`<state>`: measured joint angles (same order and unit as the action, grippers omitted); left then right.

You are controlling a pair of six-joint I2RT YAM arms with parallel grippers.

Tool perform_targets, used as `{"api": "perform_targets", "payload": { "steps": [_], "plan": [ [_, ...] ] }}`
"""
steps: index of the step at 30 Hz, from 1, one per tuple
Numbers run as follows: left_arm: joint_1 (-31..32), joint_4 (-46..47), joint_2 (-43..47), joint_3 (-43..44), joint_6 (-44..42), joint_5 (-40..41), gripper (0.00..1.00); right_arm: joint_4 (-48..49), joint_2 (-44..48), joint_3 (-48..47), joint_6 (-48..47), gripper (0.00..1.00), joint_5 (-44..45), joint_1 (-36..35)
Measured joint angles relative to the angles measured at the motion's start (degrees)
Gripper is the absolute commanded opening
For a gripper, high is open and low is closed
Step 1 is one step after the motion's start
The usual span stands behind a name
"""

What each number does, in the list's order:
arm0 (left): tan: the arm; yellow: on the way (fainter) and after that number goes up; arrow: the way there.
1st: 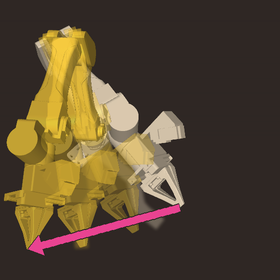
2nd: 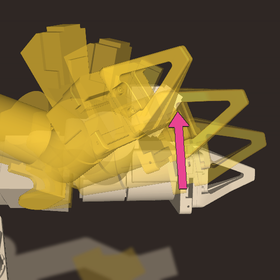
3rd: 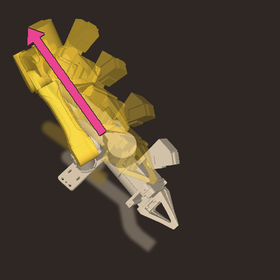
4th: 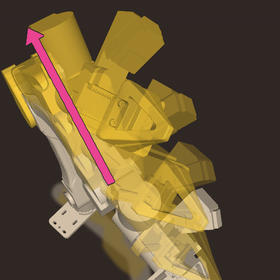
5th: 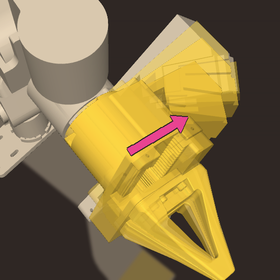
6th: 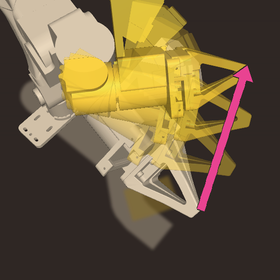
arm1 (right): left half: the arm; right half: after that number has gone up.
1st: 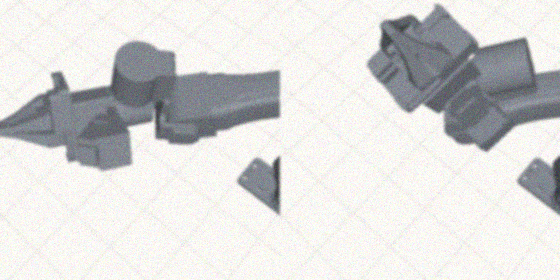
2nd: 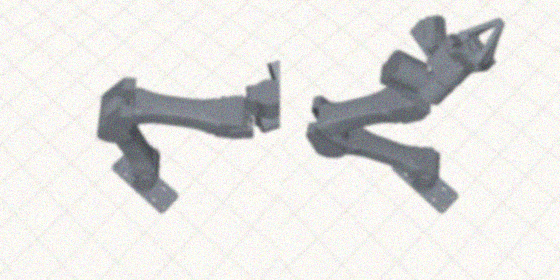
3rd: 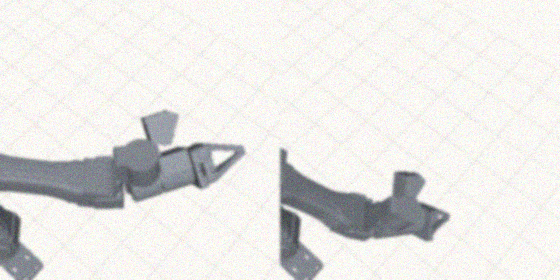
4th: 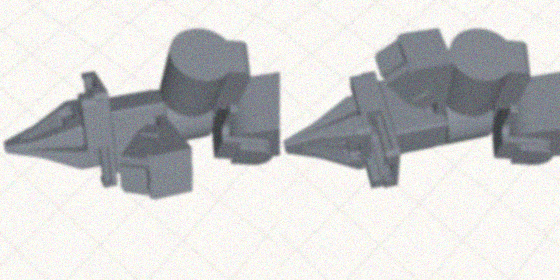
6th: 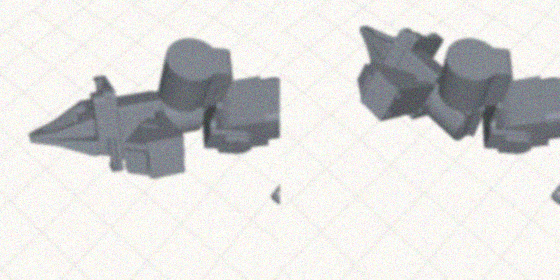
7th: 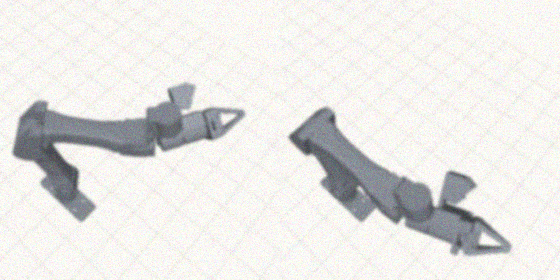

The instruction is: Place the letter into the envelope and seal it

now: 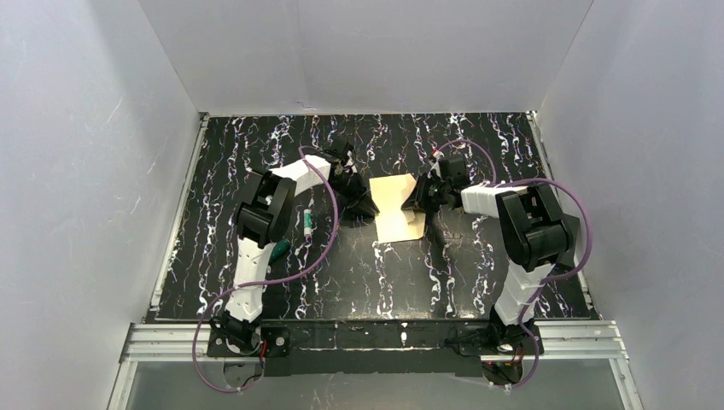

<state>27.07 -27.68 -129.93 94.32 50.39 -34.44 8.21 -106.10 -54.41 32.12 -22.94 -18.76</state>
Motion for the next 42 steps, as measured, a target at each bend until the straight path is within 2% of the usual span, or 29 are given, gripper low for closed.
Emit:
{"api": "perform_targets", "payload": {
  "steps": [5, 13, 19, 22, 28, 33, 42],
  "plan": [
    [0.07, 1.11, 0.00, -0.61, 0.42, -0.44, 0.20, -4.94, 1.60, -2.14, 0.28, 0.43, 3.37, -0.28],
    [0.04, 1.51, 0.00, -0.72, 0.63, -0.74, 0.23, -10.95, 3.50, -4.44, 0.07, 0.46, 6.99, -0.33],
    [0.00, 1.84, 0.00, -0.70, 0.59, -1.22, 0.27, -16.15, 3.65, -7.41, -0.35, 0.61, 9.35, -0.35],
    [0.00, 2.40, 0.00, -0.66, 0.59, -1.84, 0.27, -19.23, 3.63, -9.62, -1.25, 0.65, 9.79, -0.35],
    [0.00, 8.70, 0.52, -2.12, 0.83, -1.22, 0.16, -25.24, 2.71, -14.53, -3.52, 0.63, 8.07, -0.63],
    [-0.02, 15.41, 4.44, -8.96, 0.68, 1.27, 0.01, -24.30, 1.64, -13.66, -1.25, 0.60, 7.98, -1.66],
    [-0.17, 22.05, 7.15, -15.65, 0.70, 0.83, 0.00, -21.11, -0.94, -11.76, 2.23, 0.50, 5.88, -2.16]
  ]
}}
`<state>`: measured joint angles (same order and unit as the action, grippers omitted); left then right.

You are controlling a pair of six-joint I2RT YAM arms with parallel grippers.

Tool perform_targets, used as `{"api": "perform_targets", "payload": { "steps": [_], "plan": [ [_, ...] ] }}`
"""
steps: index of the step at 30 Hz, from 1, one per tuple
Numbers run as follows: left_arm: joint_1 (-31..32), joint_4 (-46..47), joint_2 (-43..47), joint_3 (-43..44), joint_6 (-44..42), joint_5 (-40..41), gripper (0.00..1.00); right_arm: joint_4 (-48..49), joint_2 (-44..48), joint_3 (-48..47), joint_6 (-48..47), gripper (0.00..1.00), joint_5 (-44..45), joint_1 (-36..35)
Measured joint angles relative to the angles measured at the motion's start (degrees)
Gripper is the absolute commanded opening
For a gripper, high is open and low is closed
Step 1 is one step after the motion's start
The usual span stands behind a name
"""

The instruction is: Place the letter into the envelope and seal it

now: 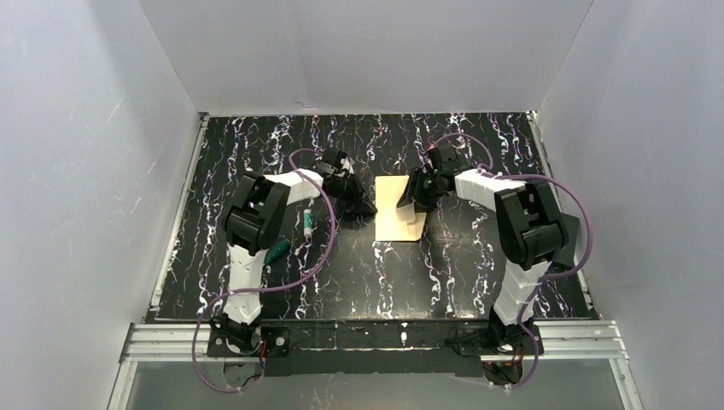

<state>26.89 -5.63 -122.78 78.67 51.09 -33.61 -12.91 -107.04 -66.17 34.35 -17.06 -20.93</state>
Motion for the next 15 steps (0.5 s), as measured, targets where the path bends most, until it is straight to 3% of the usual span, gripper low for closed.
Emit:
{"api": "perform_targets", "payload": {
  "steps": [7, 15],
  "plan": [
    [-0.02, 6.84, 3.17, -0.42, -0.02, -0.28, 0.00, 1.51, -1.44, 0.07, -0.02, 0.46, -0.57, -0.11],
    [-0.04, 8.57, 4.44, 0.20, -1.07, -1.60, 0.04, 2.80, -1.86, -0.04, 0.00, 0.52, -1.57, -0.22]
  ]
}}
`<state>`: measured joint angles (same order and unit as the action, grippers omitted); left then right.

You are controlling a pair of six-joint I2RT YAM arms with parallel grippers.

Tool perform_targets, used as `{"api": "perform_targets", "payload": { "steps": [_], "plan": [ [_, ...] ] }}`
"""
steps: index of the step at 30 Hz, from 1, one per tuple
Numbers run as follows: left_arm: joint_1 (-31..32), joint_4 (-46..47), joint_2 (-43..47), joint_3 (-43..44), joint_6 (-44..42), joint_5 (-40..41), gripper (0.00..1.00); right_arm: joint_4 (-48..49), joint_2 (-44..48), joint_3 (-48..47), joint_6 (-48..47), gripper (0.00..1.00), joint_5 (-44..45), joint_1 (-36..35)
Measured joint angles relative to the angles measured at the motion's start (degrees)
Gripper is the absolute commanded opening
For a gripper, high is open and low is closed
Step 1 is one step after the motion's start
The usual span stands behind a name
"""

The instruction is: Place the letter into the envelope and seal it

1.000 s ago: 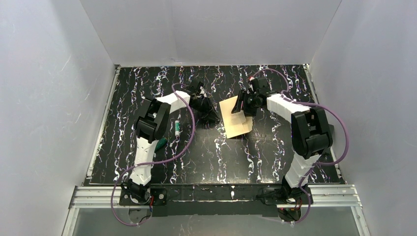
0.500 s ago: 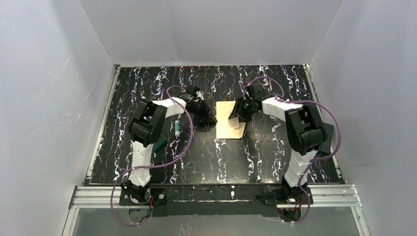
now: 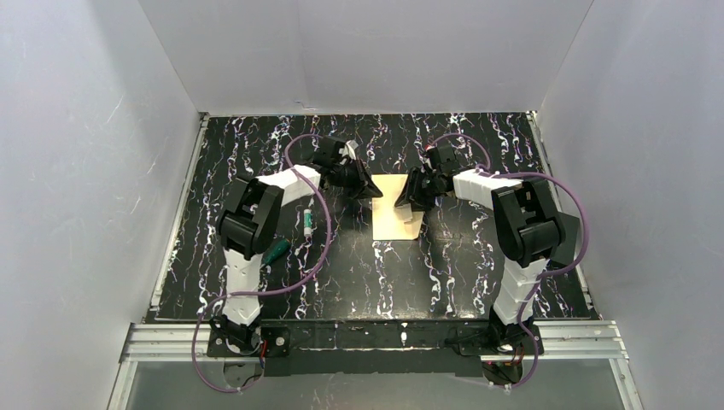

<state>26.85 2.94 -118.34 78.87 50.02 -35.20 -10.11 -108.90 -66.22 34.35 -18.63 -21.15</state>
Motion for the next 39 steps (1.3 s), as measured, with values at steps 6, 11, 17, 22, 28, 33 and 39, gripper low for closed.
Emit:
{"api": "perform_targets", "payload": {
  "steps": [6, 11, 17, 22, 28, 33, 39],
  "plan": [
    [0.00, -9.14, -5.90, 4.61, -4.04, 1.90, 0.04, -0.09, 0.00, -0.59, -0.07, 0.59, -0.74, -0.15],
    [-0.17, -16.76, -8.90, 9.09, -7.13, 2.10, 0.05, -1.68, -0.04, -2.45, -0.13, 0.57, 0.11, -0.26],
    [-0.11, -21.86, -10.10, 12.39, -8.55, 2.86, 0.04, -5.35, -0.04, -5.44, -0.24, 0.53, 2.86, -0.26],
    [-0.11, -23.93, -10.78, 13.92, -8.83, 2.64, 0.04, -8.41, -0.42, -6.82, -1.20, 0.48, 5.31, -0.26],
    [-0.11, -25.46, -11.23, 14.99, -8.90, 2.38, 0.17, -9.70, -2.40, -8.37, -2.91, 0.41, 6.91, -0.26],
    [-0.11, -26.53, -11.56, 16.92, -8.17, 0.48, 0.45, -9.97, -3.98, -9.07, -3.32, 0.40, 6.73, -0.24],
    [-0.04, -27.98, -11.28, 19.06, -6.40, 0.90, 0.66, -10.03, -4.04, -9.14, -4.13, 0.42, 6.88, -0.24]
  ]
}}
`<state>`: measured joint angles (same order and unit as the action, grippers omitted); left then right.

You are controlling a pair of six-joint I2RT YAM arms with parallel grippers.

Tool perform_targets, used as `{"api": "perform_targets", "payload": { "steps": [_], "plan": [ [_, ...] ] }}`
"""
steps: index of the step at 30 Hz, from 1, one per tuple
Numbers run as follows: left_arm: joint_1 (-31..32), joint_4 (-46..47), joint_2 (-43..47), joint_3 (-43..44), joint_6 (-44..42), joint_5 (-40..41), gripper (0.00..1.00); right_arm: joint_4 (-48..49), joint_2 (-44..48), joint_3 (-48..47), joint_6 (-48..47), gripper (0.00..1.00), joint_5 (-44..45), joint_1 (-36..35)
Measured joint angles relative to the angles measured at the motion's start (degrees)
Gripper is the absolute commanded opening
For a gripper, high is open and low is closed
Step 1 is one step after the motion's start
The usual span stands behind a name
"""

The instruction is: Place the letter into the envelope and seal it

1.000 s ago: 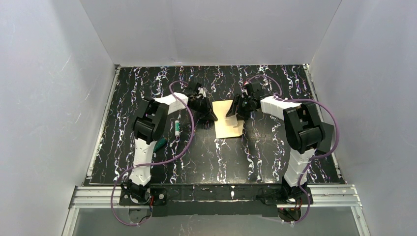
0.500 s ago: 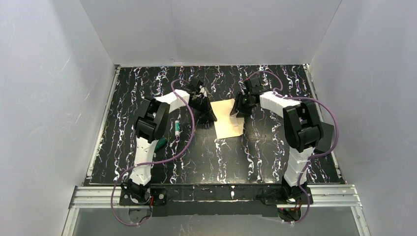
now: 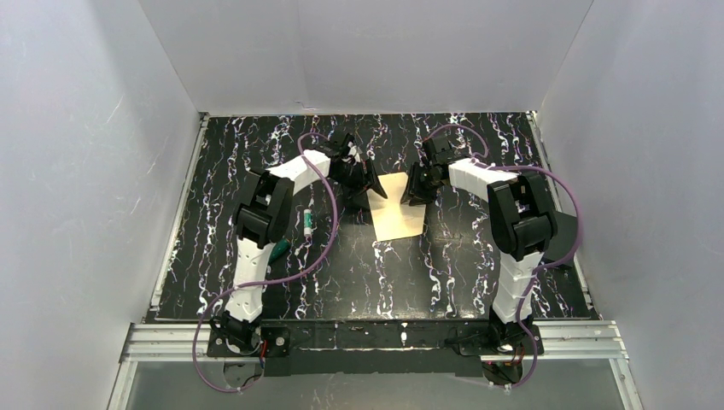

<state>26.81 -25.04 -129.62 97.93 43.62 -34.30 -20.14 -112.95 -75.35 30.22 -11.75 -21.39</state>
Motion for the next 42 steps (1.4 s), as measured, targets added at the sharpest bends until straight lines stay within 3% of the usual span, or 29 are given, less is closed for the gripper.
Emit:
{"api": "perform_targets", "payload": {
  "steps": [10, 18, 30, 34, 42],
  "plan": [
    [-0.04, -6.67, 1.16, 0.33, 0.52, 5.20, 0.65, -2.49, 0.00, -1.99, -3.85, 0.43, 2.51, -1.33],
    [-0.04, -9.46, 0.46, 1.79, 0.07, 6.14, 0.58, -5.75, -0.04, -4.92, -8.37, 0.45, 6.71, -4.20],
    [-0.35, -9.94, -0.17, 2.32, 0.07, 4.68, 0.54, -9.42, -0.52, -8.48, -11.04, 0.59, 12.37, -5.31],
    [-0.33, -9.38, -0.59, 2.29, 0.57, 3.76, 0.46, -10.01, -2.14, -8.87, -10.58, 0.57, 12.22, -5.31],
    [-0.28, -8.41, -1.64, 2.19, 2.08, 1.68, 0.39, -9.81, -2.73, -8.85, -9.07, 0.50, 9.07, -4.59]
  ]
}}
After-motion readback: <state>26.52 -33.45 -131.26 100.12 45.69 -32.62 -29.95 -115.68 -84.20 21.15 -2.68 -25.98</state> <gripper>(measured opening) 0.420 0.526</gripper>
